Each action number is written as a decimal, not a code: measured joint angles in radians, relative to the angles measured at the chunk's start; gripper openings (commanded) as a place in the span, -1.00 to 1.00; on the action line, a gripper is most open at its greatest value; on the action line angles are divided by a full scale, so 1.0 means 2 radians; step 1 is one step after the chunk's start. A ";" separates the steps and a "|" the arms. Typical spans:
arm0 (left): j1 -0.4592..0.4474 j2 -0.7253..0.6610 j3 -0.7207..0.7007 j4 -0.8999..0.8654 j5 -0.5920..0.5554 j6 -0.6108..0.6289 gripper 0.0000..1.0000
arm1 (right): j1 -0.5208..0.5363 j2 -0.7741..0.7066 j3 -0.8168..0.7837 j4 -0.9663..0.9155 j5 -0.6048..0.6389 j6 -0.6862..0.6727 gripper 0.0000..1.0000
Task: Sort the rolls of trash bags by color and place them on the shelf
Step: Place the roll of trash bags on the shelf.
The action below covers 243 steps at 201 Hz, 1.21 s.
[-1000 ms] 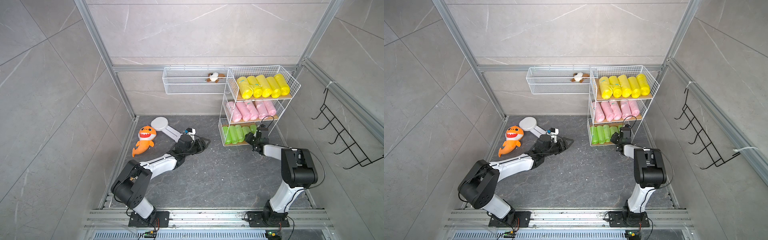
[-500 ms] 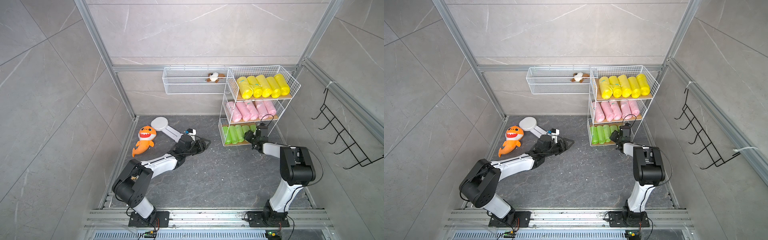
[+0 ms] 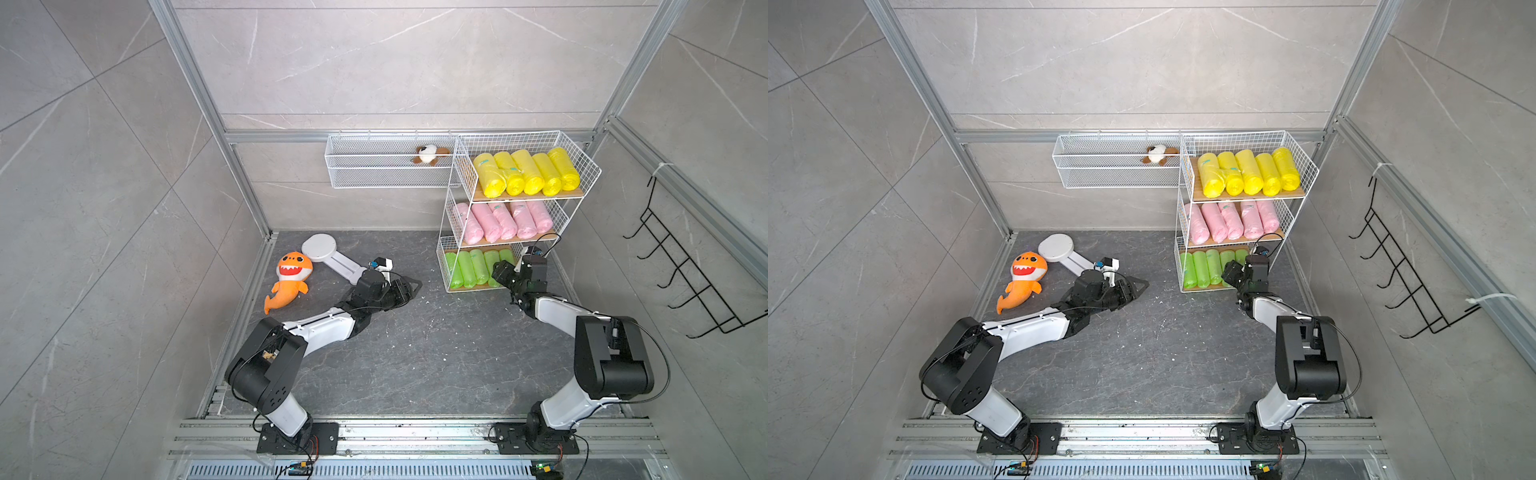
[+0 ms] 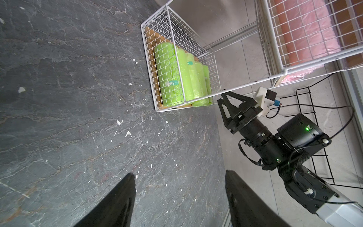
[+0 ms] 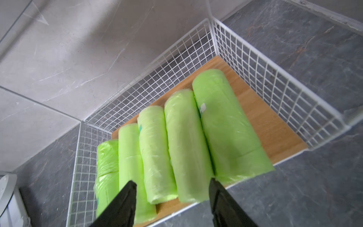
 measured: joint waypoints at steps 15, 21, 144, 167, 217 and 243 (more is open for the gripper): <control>0.000 0.000 -0.002 0.000 0.000 0.000 0.50 | 0.000 -0.014 -0.016 -0.003 -0.014 0.004 0.16; 0.000 0.000 -0.002 0.000 0.000 0.000 0.50 | 0.000 -0.018 -0.020 -0.005 -0.022 0.006 0.14; 0.000 0.000 -0.008 0.011 0.005 -0.002 0.50 | -0.015 0.049 -0.007 -0.013 -0.100 0.028 -0.03; 0.000 0.000 -0.008 0.011 0.006 -0.002 0.50 | -0.024 0.064 0.013 -0.014 -0.103 0.028 -0.04; 0.000 0.000 -0.008 0.010 0.006 -0.002 0.50 | -0.039 0.082 0.043 -0.014 -0.106 0.028 -0.04; 0.000 0.000 -0.008 0.010 0.006 -0.002 0.50 | -0.044 0.081 0.043 -0.013 -0.109 0.031 -0.04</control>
